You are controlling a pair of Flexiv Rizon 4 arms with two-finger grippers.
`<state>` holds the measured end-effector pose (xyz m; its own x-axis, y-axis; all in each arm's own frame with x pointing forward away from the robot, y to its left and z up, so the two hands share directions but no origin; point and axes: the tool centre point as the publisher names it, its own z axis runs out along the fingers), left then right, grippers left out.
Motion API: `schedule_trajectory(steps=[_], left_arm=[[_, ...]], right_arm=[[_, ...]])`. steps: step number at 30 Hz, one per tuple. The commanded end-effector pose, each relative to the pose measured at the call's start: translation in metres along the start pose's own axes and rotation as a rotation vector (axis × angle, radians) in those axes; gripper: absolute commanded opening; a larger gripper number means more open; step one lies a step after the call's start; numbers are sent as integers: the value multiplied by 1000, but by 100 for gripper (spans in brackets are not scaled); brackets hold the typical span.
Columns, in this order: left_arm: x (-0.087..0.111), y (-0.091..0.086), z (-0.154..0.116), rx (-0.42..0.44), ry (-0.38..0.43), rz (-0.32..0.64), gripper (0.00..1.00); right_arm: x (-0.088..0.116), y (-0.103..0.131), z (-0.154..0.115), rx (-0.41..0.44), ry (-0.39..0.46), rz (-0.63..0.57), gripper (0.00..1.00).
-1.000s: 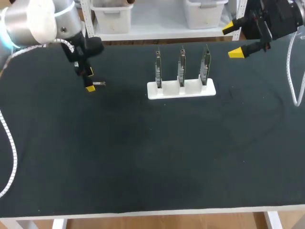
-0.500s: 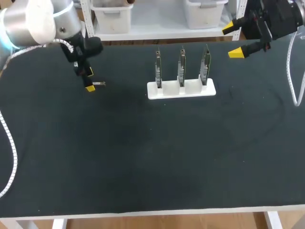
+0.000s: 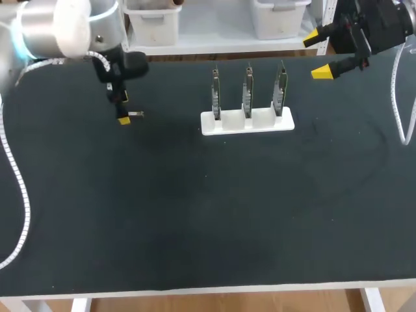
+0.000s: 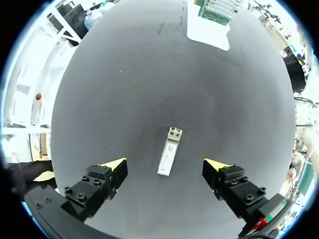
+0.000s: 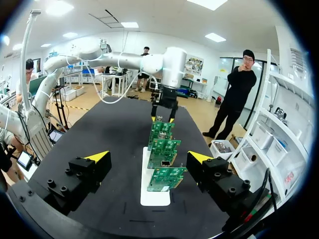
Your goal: Pick up the optical module with the left hand, and insert it into the network port with the right hand.
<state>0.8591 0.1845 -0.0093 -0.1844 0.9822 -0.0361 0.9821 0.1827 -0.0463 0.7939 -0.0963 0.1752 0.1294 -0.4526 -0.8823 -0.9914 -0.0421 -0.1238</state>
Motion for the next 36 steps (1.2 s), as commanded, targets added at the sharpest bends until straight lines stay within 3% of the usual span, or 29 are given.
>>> schedule_trajectory(steps=[1,36], left_arm=[[-6,9,3,266,35,8,100],[0,14,12,309,65,20,100]], right_arm=[[-1,2,0,3,2,0,100],[-1,2,0,3,2,0,100]])
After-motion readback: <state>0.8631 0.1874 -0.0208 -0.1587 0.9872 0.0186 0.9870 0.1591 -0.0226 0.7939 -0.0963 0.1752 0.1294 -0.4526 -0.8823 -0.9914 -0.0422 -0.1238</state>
